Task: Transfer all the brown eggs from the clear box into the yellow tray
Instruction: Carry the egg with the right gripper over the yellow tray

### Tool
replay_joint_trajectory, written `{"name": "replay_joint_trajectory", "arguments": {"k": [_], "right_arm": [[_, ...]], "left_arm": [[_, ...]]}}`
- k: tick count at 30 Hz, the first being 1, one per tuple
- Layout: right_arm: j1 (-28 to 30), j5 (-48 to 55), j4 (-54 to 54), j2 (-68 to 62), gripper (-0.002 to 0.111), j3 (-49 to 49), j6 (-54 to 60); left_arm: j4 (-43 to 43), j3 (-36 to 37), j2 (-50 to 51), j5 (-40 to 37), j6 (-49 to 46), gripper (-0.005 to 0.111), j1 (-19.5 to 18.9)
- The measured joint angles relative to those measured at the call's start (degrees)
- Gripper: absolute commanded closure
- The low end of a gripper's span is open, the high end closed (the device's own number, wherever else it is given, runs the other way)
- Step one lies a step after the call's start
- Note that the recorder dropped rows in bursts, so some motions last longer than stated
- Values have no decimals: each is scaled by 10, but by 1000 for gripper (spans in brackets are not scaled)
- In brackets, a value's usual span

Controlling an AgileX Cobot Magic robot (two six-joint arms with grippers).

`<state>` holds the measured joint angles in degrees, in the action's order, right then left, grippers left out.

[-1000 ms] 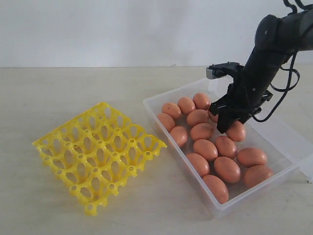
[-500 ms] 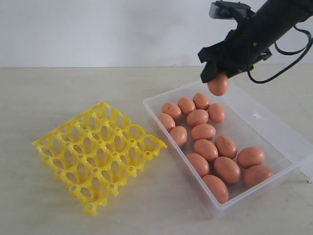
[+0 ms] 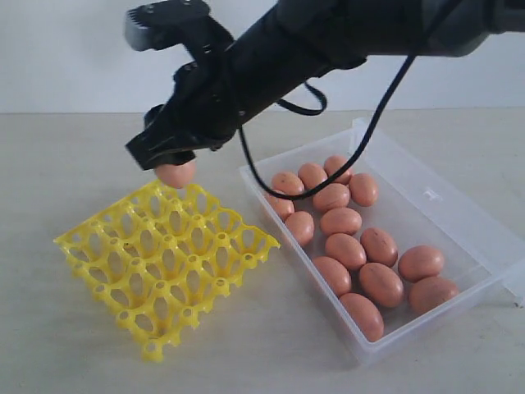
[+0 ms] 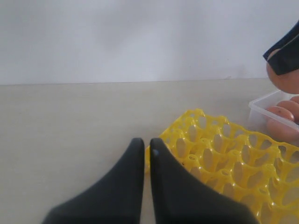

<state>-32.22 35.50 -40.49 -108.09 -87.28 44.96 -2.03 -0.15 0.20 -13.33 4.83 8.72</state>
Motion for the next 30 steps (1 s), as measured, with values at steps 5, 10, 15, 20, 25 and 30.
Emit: {"name": "replay_joint_trajectory", "arguments": {"k": [5, 10, 15, 20, 25, 30], "right_arm": [[-59, -68, -3, 0, 109, 0, 30], [-103, -189, -51, -18, 109, 2, 71], [-128, -297, -105, -40, 109, 5, 79], [-141, -375, -156, -63, 109, 5, 23], [-141, -428, -162, -100, 109, 6, -71], [-141, -484, -111, -109, 109, 6, -43]], "left_arm": [[0, 0, 0, 0, 0, 103, 0], [0, 0, 0, 0, 0, 103, 0], [0, 0, 0, 0, 0, 103, 0], [0, 0, 0, 0, 0, 103, 0], [0, 0, 0, 0, 0, 103, 0], [0, 0, 0, 0, 0, 103, 0]]}}
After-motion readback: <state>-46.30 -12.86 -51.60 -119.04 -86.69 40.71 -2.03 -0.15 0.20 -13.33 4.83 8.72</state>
